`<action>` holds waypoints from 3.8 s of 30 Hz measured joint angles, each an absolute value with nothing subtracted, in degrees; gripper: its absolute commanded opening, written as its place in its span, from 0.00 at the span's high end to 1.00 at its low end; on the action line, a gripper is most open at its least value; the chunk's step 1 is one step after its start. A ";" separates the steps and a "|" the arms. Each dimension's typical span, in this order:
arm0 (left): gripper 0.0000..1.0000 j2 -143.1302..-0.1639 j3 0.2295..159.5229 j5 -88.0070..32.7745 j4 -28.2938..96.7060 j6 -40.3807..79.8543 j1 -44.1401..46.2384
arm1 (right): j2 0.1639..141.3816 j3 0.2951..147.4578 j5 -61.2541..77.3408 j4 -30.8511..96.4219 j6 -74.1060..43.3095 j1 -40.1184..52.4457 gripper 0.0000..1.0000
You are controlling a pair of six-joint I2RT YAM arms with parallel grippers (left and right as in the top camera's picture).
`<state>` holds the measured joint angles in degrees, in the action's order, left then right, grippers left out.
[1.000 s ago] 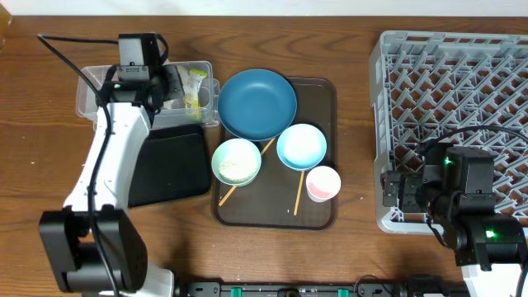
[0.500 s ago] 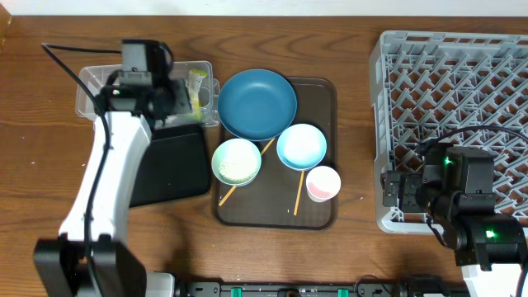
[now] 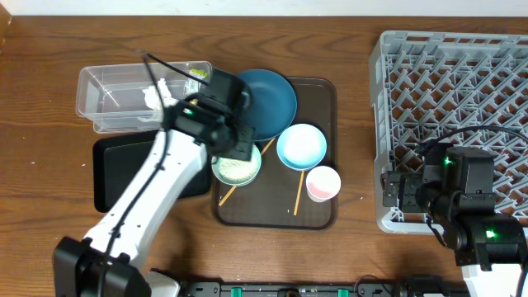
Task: Sort waste into correct bins and load items into the dishwasher rack
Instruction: 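Grasp the rim of the mint rice bowl with the left gripper, then tip the mint bowl over the black tray to pour out rice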
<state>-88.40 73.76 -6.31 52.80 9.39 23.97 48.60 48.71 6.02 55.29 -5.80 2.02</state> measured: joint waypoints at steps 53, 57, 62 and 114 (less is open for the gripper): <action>0.94 -100.66 71.18 -5.61 52.36 11.73 33.21 | 48.60 48.71 6.02 56.34 -5.80 2.02 0.01; 0.94 -93.89 71.33 -5.61 52.60 11.77 31.81 | 48.60 48.71 6.02 56.34 -5.80 2.02 0.01; 0.94 -86.35 72.16 -5.85 53.06 11.77 25.08 | 48.60 48.71 6.02 56.34 -5.80 2.02 0.01; 0.94 -108.01 71.79 -88.03 61.98 -6.07 -34.41 | 48.60 48.71 6.02 56.53 -5.80 2.02 0.01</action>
